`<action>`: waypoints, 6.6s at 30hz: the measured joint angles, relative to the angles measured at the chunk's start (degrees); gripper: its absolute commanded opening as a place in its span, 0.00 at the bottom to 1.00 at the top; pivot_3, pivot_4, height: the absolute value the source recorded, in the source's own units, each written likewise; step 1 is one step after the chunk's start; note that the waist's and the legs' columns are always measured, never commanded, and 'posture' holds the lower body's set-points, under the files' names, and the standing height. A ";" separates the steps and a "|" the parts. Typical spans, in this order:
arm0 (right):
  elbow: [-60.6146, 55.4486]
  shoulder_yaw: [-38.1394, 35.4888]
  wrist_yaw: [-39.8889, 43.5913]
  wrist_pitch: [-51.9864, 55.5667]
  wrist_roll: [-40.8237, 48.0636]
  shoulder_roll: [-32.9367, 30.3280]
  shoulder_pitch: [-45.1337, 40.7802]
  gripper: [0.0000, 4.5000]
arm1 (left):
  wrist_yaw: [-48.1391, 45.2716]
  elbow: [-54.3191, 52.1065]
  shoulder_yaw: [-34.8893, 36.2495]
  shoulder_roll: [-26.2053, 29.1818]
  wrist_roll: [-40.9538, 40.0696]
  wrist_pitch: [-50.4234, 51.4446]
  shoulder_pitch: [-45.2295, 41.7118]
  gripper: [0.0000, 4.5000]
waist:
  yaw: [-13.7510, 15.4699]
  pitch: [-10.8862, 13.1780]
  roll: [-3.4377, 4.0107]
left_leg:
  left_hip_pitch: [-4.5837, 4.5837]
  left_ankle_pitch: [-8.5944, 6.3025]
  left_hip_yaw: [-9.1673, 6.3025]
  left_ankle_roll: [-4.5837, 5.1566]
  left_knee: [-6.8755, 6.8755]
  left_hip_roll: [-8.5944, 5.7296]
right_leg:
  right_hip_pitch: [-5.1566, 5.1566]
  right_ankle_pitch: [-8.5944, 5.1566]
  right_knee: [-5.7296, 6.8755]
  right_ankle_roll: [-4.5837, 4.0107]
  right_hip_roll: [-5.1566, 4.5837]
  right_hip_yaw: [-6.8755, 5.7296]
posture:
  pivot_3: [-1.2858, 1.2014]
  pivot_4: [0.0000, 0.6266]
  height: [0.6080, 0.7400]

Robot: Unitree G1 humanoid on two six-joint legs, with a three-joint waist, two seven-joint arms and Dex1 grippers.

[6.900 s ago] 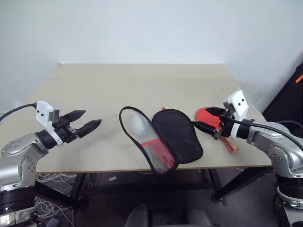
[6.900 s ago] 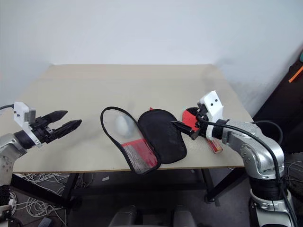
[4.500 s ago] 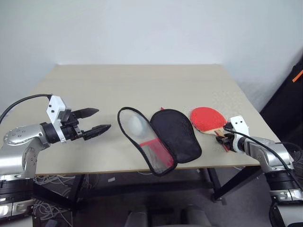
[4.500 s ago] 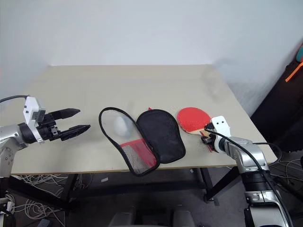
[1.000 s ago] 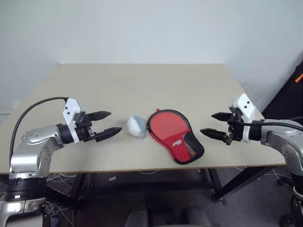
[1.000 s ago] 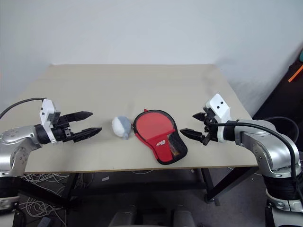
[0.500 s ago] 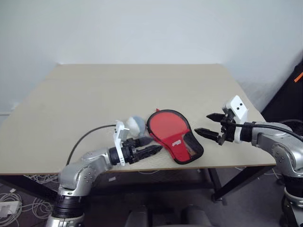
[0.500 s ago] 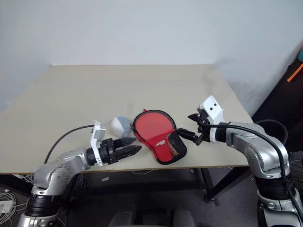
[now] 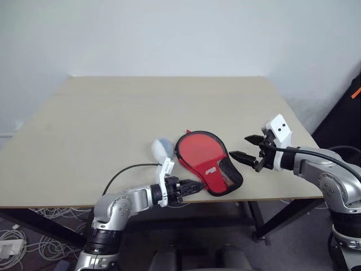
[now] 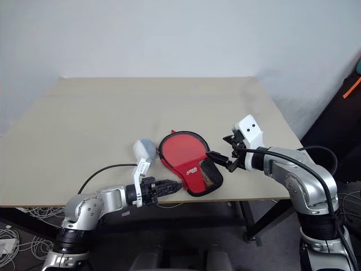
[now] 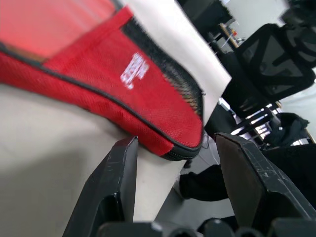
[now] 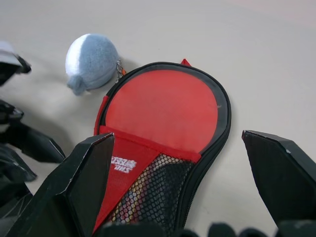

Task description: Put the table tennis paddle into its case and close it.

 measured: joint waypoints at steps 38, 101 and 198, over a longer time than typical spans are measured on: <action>-2.79 -0.31 -1.00 1.79 2.56 -1.39 -1.73 1.00 | 27.37 11.55 17.98 -22.79 0.71 20.34 -12.54 0.57 | 1.18 -0.04 0.05 | 0.90 -0.23 -0.30 0.11 -0.11 -0.17 | 1.36 -0.12 -0.90 -0.07 -0.07 -0.18 | 0.52 0.00 1.00; -2.99 2.04 -2.85 1.79 3.81 0.88 -2.55 1.00 | 29.19 2.48 -2.69 17.69 -42.47 27.62 -8.17 0.00 | 0.62 0.01 0.07 | 0.68 -0.41 -0.03 -0.14 -0.38 -0.06 | 0.70 -0.14 -0.90 -0.08 -0.08 -0.05 | 0.52 0.00 1.00; 31.30 22.27 -3.56 -16.61 -19.13 29.66 -6.64 0.00 | -4.17 42.89 19.80 4.02 10.41 -31.09 -18.66 0.91 | -0.10 0.06 -0.05 | 0.77 -0.22 0.12 -0.06 -0.72 0.01 | 0.74 0.18 -0.86 -0.21 0.00 -0.01 | 0.52 0.00 1.00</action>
